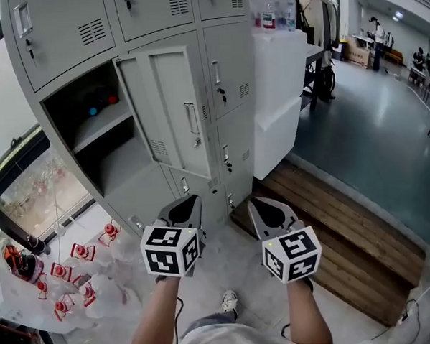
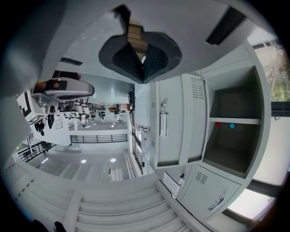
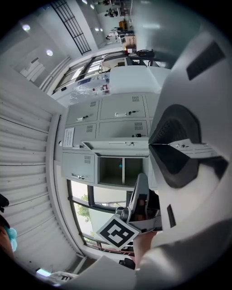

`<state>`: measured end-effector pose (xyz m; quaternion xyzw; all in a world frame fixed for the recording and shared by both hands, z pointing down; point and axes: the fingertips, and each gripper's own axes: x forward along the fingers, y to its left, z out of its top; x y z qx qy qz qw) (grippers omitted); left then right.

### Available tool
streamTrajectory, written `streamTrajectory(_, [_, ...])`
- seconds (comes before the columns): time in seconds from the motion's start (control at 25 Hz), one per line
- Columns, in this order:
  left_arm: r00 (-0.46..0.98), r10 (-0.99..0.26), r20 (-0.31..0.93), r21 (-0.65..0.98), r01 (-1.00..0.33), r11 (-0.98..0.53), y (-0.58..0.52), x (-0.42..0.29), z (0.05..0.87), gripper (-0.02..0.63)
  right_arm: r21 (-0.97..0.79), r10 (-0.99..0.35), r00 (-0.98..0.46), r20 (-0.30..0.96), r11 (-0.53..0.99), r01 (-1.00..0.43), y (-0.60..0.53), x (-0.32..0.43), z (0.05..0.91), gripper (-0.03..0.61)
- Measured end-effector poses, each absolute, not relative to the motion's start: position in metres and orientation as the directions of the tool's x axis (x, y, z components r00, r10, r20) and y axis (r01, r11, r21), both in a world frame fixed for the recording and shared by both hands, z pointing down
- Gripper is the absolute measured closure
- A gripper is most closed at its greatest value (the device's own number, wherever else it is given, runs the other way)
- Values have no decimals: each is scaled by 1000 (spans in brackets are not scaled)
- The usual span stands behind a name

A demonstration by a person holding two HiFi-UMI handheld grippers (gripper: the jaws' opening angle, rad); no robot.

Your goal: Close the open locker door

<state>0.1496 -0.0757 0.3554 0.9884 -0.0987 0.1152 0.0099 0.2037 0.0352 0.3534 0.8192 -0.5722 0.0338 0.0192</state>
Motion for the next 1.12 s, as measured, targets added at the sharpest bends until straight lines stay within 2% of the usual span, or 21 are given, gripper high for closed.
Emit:
streamTrajectory(0.6, [940,-251,232,-11,-256,-967,-184,224,355,607,12,-954,285,92,-285,-958,-65,282,350,572])
streamTrajectory(1.12, [939,-271,210,-18,-273,-962,-236,246,348,607,-1,-988,156,-21,-156,-988,-116,296,312,572])
